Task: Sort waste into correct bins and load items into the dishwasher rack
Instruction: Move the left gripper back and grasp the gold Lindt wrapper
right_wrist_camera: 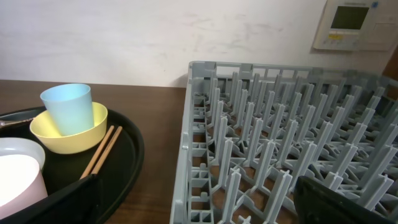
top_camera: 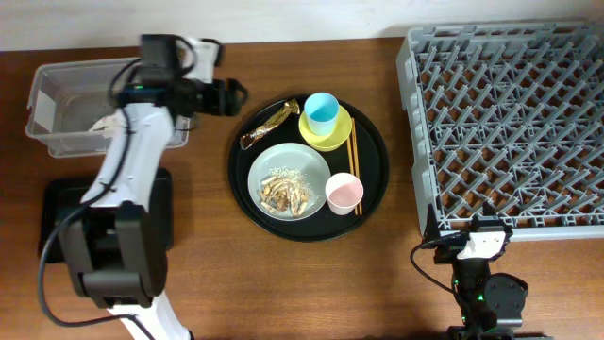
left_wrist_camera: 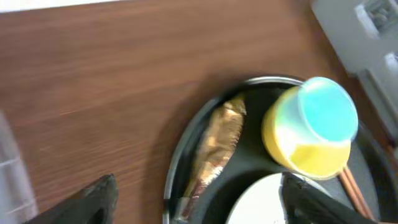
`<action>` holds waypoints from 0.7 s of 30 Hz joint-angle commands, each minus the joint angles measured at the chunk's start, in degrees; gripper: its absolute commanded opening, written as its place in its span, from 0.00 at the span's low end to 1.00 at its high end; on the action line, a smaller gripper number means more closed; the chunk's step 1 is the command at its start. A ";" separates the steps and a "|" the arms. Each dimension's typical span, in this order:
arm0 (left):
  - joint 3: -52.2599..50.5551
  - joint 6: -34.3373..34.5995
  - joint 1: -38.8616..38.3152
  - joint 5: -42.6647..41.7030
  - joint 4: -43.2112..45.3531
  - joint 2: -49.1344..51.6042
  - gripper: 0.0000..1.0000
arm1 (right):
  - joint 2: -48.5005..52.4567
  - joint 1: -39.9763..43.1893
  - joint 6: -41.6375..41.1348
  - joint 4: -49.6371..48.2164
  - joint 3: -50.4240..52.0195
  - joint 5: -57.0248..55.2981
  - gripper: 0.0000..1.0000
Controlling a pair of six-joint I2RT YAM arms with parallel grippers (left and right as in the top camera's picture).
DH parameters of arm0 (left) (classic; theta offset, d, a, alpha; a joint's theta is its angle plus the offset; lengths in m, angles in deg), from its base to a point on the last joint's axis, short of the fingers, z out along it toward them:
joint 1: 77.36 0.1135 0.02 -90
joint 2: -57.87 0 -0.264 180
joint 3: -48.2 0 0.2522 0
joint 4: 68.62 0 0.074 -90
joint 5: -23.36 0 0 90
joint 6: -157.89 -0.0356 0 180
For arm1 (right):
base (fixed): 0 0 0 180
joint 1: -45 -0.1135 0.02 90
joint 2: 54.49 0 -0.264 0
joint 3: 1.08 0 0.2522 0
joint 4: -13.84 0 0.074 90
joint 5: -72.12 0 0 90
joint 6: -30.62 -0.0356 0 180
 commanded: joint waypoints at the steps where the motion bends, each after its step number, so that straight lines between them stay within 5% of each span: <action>1: 0.87 -6.91 -5.03 8.81 -1.07 0.96 0.67 | -0.22 0.37 -0.46 0.04 0.42 0.09 0.98; 7: 0.87 -11.06 -13.18 21.03 1.92 5.49 0.66 | -0.22 0.37 -0.46 0.04 0.42 0.09 0.98; 21: 0.87 -11.80 -13.51 21.09 7.04 14.99 0.62 | -0.22 0.37 -0.46 0.04 0.42 0.09 0.98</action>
